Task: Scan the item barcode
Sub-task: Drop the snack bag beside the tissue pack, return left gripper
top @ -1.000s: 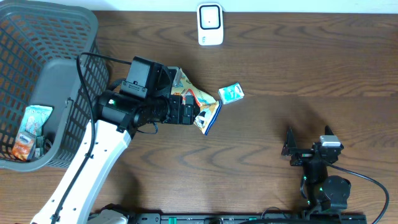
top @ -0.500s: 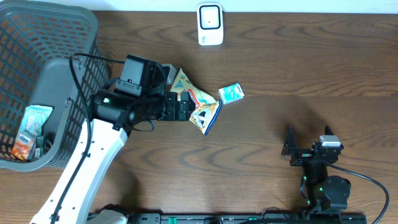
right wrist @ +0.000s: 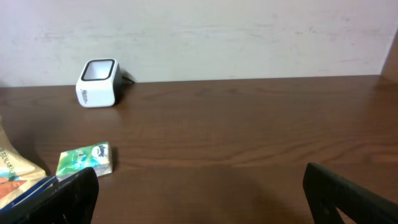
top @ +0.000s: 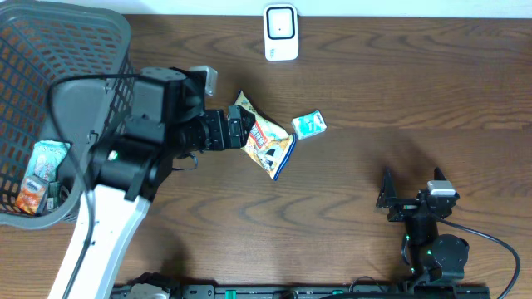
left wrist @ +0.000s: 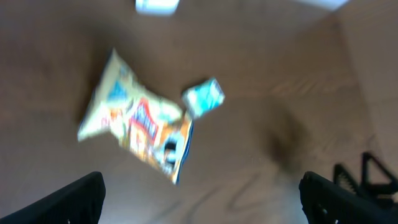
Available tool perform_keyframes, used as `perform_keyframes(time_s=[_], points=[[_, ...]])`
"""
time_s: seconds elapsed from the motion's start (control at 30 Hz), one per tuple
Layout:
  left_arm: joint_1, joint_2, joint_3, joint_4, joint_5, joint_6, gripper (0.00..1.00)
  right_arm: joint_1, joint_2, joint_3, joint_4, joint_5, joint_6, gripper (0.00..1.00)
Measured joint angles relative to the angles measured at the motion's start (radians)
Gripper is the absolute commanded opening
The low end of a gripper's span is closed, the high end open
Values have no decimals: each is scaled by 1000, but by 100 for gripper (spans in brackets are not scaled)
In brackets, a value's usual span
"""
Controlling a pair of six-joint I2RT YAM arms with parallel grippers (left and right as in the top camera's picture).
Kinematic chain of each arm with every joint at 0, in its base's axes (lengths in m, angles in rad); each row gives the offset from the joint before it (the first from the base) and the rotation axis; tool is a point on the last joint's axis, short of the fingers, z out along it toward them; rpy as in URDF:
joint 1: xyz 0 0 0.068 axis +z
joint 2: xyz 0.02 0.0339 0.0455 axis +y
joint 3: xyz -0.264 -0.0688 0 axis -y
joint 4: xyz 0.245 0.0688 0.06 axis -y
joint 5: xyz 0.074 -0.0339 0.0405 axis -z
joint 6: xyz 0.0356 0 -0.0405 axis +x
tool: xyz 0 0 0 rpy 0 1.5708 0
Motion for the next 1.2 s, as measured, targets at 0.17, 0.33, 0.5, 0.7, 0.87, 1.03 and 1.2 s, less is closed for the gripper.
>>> perform_keyframes(time_s=[0.17,0.33,0.5,0.7,0.87,1.03,1.2], points=[[52,-119,8,49,-122,-3,98,0,0,0,0,0,0,99],[209,-203,9,65,-224,-6,98,0,0,0,0,0,0,99],[454,-241,9,114,-261,-6,98,0,0,0,0,0,0,99],[776,-221,10,128,-280,-7,98,0,0,0,0,0,0,99],[961,-121,12,104,-290,-7,98,0,0,0,0,0,0,99],[1001,42,15,68,-356,-7,98,0,0,0,0,0,0,99],[999,221,16,-31,-546,-95,98,0,0,0,0,0,0,99]])
